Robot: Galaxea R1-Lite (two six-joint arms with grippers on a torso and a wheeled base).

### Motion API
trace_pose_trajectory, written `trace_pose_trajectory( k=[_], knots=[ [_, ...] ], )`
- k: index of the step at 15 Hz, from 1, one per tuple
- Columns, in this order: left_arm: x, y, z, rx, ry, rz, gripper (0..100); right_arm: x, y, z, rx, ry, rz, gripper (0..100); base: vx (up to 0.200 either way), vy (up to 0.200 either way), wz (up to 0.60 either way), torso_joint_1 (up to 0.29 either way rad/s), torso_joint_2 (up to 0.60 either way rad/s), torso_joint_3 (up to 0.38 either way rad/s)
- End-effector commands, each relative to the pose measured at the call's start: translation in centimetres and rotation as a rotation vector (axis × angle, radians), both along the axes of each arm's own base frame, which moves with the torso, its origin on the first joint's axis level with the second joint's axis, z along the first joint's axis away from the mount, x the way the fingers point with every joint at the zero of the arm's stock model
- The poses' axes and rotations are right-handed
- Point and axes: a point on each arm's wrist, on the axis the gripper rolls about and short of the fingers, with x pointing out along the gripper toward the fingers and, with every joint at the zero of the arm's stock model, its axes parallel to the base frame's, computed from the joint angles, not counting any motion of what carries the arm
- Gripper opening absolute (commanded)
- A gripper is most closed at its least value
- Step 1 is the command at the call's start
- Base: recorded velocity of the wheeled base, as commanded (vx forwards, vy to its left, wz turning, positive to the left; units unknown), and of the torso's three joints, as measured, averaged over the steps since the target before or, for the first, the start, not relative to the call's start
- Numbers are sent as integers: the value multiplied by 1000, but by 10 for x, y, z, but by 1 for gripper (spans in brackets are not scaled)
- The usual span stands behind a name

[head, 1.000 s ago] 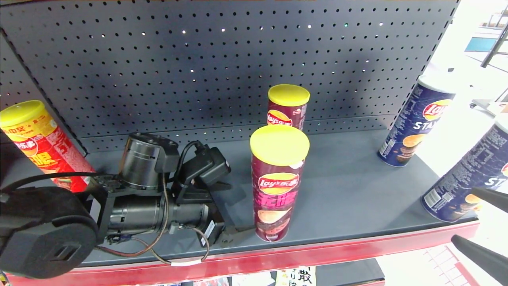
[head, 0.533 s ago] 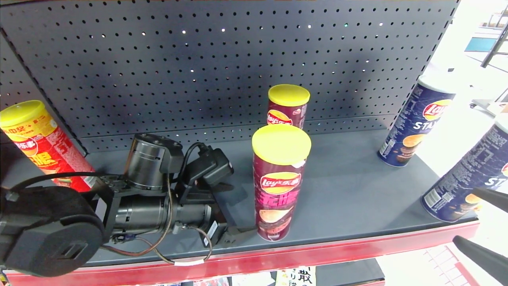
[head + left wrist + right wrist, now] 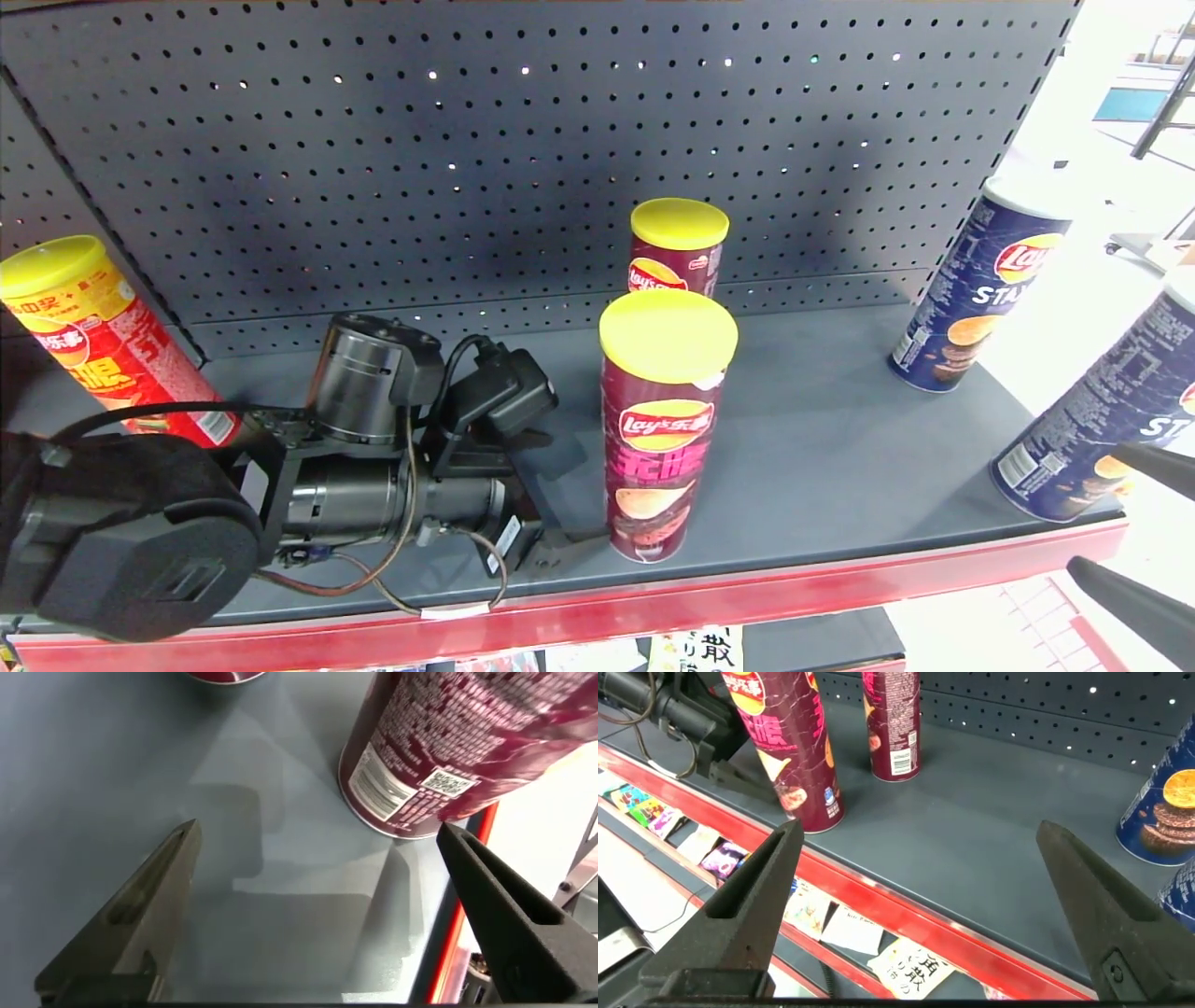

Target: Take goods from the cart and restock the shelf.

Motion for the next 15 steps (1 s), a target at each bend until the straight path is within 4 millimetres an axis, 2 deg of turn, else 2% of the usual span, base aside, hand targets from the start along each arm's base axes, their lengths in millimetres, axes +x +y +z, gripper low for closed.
trace_pose_trajectory(
  k=[1,8,15],
  knots=[
    [1,0,-1,4,1,8,100,0,0,0,-1,1,2,100,0,0,0,0,0,0],
    [9,-4,1,4,-12,33,100,0,0,-2,-4,6,0,100,0,0,0,0,0,0],
    [8,-1,4,9,-27,61,100,-1,0,-7,-10,21,0,100,0,0,0,0,0,0]
  ],
)
